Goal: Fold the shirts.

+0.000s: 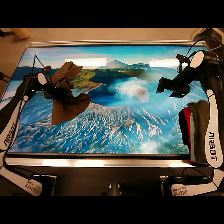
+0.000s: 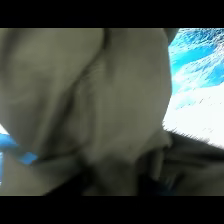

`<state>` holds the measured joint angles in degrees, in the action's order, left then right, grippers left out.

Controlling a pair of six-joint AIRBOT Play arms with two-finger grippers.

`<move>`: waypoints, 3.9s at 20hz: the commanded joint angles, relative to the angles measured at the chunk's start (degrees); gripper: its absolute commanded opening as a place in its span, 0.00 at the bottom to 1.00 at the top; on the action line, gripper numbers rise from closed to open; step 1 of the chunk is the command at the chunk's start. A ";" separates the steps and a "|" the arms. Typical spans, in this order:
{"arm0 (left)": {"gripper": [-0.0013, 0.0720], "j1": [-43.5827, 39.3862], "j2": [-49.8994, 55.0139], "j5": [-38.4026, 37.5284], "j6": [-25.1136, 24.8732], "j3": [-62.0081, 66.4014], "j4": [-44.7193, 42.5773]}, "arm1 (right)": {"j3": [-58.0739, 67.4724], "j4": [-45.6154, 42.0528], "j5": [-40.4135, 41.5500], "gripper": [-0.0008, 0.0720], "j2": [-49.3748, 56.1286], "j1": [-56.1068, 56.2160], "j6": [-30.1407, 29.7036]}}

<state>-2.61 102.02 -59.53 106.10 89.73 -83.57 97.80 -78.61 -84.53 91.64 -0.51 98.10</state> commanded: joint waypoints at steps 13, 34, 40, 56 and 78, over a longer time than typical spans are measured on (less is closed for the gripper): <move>0.07 -35.87 -17.88 6.97 -12.31 -0.09 7.34 | 0.11 -17.16 7.26 0.98 -19.17 0.02 -2.49; 0.93 -1.05 8.24 1.44 -0.66 10.95 18.58 | -19.04 14.12 -1.62 0.95 -5.60 0.02 -8.90; 0.90 -2.82 14.08 14.25 -0.66 10.97 24.94 | -28.22 15.61 -1.22 0.95 -7.17 0.04 -11.08; 0.07 -2.95 9.62 14.78 -5.79 10.97 23.56 | -48.78 20.94 19.34 0.90 -10.03 14.45 -11.56; 0.07 -2.73 -62.82 -12.98 -5.35 5.33 -14.32 | -0.81 -30.42 5.29 0.03 -54.73 16.61 5.81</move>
<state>-5.43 46.44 -63.24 99.26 98.65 -94.41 94.78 -102.08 -70.22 39.33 16.08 101.14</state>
